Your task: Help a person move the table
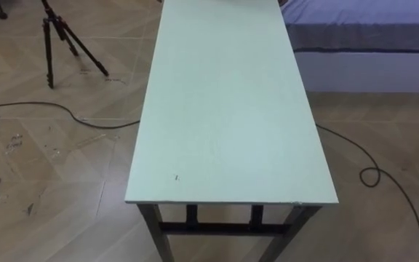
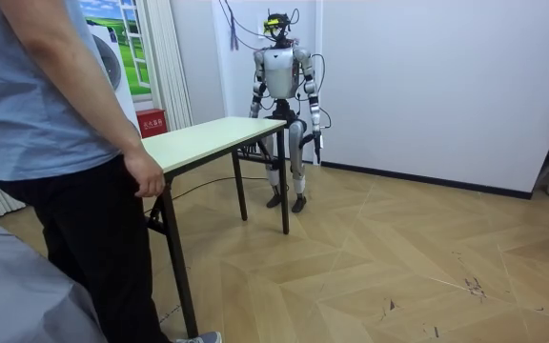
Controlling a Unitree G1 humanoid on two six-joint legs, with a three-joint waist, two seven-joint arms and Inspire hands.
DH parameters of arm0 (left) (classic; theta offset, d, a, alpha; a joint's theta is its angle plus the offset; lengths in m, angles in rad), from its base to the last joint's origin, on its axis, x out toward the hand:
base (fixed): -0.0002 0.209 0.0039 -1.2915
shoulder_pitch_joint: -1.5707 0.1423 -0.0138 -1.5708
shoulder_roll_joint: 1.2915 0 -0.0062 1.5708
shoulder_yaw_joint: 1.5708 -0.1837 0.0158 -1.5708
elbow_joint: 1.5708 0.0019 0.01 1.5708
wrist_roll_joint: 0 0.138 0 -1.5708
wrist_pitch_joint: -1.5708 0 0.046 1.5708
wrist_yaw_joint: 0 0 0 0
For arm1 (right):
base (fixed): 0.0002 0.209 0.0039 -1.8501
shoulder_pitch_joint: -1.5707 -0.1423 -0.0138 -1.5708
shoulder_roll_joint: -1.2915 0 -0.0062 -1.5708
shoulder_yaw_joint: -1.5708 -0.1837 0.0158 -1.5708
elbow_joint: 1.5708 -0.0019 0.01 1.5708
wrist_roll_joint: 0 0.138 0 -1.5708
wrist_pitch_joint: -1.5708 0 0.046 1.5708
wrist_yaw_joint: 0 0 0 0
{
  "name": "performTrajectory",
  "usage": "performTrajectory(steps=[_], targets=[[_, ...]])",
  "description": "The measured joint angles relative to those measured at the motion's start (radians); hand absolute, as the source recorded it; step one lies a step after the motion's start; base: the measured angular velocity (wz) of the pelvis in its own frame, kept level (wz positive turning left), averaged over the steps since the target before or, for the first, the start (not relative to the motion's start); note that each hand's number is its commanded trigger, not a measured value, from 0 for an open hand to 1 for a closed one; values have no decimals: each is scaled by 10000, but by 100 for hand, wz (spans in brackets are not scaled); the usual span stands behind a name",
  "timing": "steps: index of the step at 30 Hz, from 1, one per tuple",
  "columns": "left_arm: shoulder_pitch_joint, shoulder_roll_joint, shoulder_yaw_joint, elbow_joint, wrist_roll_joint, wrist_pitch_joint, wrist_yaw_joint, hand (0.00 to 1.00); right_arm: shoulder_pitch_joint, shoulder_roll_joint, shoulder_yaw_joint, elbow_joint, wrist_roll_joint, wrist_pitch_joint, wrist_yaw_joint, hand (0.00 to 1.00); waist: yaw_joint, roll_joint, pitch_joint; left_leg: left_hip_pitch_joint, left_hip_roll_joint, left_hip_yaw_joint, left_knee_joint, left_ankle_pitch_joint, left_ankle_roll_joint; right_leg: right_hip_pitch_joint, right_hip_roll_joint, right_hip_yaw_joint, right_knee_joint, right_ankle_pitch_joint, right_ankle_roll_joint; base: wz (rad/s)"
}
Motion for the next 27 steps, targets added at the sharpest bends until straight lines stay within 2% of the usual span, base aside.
performTrajectory(steps=[3, 5, 8, 9, 11, 13, 16, 18, 19, 21, 23, 27], targets=[[152, 2, -25, -641, -871, 67, -415, 0, 281, -9, 4, -1303, 23, 138, 193, 0, 13, 45, 6, -30, -5, 2, 19, 0, 1, -22, -6, -5, 2, 2, 3, 0], [209, 4, -99, -1130, -994, 75, -707, 0, 320, -8, 0, -1900, 26, 137, 415, 0, -2, 80, 0, -48, -7, 1, 31, 0, 0, -28, -11, -41, 2, 2, 4, 2], [289, -7, -500, -1819, -1622, 66, -1160, 0, 356, 0, 61, -2579, 131, 133, 744, 0, 17, 131, -36, -58, -8, -12, 36, 2, 2, -26, -20, -75, 4, 2, 4, 2], [421, -10, -760, -2241, -1936, 60, -1370, 0, 436, 15, 137, -2890, 419, 127, 897, 0, 20, 66, -21, -64, -8, -20, 32, 3, 2, -34, -20, -80, 6, 2, 4, 0], [575, -23, -987, -2785, -2203, 66, -1778, 0, 590, 43, 336, -3333, 917, 124, 1173, 0, 30, 88, -67, -67, -4, -21, 31, 3, 2, -37, -18, -81, 6, 1, 5, 0], [645, -35, -1159, -3293, -2556, 91, -2029, 0, 816, 82, 512, -3793, 1691, 175, 1417, 0, 32, 58, -76, -85, -3, -26, 116, 10, 4, -40, -28, -97, 15, -1, 7, 3], [1036, 40, -1793, -4379, -3210, 88, -2337, 0, 1331, 78, 1216, -5089, 3034, 190, 1712, 0, 84, -19, -74, -91, -1, 27, 167, 11, 5, -25, -36, -119, 24, -1, 8, 0], [1160, 111, -2518, -5351, -3797, 177, -2443, 0, 1607, 124, 1818, -6050, 4015, 257, 1915, 0, 94, -108, -40, -108, -7, 32, 181, 11, 5, -29, -49, -162, 24, -1, 8, 0], [1247, 89, -2651, -5647, -3972, 211, -2468, 0, 1708, 162, 1919, -6322, 4183, 296, 1999, 0, 91, -118, -34, -118, -8, 33, 181, 11, 5, -35, -52, -164, 24, -1, 8, 5], [1447, 18, -3098, -6499, -4637, 255, -2718, 0, 1911, 299, 2229, -7044, 4736, 373, 2360, 0, 74, -92, -18, -134, -12, 29, 198, 10, 6, -32, -59, -174, 27, 4, 17, 2], [1413, 24, -3306, -6857, -4925, 253, -2814, 0, 1896, 315, 2480, -7449, 5129, 387, 2460, 0, 83, -69, -3, -157, -12, 26, 199, 9, 7, -41, -62, -189, 28, 5, 19, 0], [1452, 212, -3761, -7941, -5705, 258, -2902, 0, 1850, 204, 3132, -8488, 5936, 384, 2612, 0, 81, -21, 22, -157, 13, 40, 180, 10, 3, -31, -35, -187, 39, 6, 19, 0]])
